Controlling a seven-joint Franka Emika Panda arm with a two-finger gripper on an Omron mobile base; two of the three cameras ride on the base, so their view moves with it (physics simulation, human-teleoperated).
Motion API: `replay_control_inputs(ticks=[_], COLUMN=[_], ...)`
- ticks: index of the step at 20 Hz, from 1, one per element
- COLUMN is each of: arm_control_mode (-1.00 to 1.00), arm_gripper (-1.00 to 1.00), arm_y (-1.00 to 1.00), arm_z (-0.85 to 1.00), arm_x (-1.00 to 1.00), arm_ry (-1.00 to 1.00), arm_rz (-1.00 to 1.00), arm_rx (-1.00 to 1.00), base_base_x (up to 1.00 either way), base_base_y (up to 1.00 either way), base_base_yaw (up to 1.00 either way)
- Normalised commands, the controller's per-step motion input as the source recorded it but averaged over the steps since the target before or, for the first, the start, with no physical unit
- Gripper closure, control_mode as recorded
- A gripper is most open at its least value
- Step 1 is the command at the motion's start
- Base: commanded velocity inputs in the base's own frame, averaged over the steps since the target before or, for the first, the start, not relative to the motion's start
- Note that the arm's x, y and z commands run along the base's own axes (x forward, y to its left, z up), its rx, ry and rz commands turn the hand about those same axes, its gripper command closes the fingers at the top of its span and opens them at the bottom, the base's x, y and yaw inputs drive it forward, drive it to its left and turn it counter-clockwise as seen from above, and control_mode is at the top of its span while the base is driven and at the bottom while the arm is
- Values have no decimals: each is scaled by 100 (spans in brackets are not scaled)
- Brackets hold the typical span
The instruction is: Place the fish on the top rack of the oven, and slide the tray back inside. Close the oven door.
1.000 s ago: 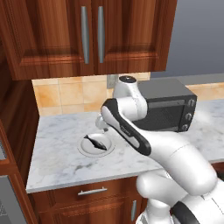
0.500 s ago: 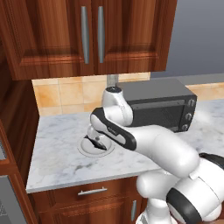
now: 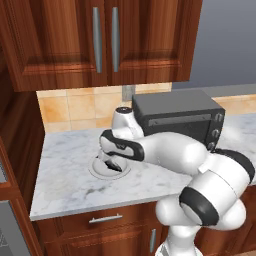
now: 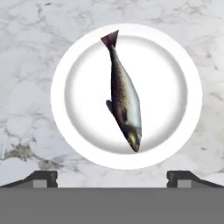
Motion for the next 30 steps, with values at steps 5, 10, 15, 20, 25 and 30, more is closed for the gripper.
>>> replay_control_inputs(ticks=[5,10,15,20,25,30], arm_control_mode=[-100,-100,-100,-100,-100,-100], arm_gripper=[-100,-100,-100,-100,100,100], arm_y=[17,9,14,17,1,-1], arm_z=[-41,-37,-37,-41,-39,0], arm_x=[49,52,45,32,14,0], arm_ry=[0,0,0,0,0,0], arm_rz=[0,0,0,0,0,0], arm_rx=[-4,-2,-3,-4,-2,0], base_base_x=[0,0,0,0,0,0], base_base_y=[0,0,0,0,0,0], base_base_yaw=[0,0,0,0,0,0])
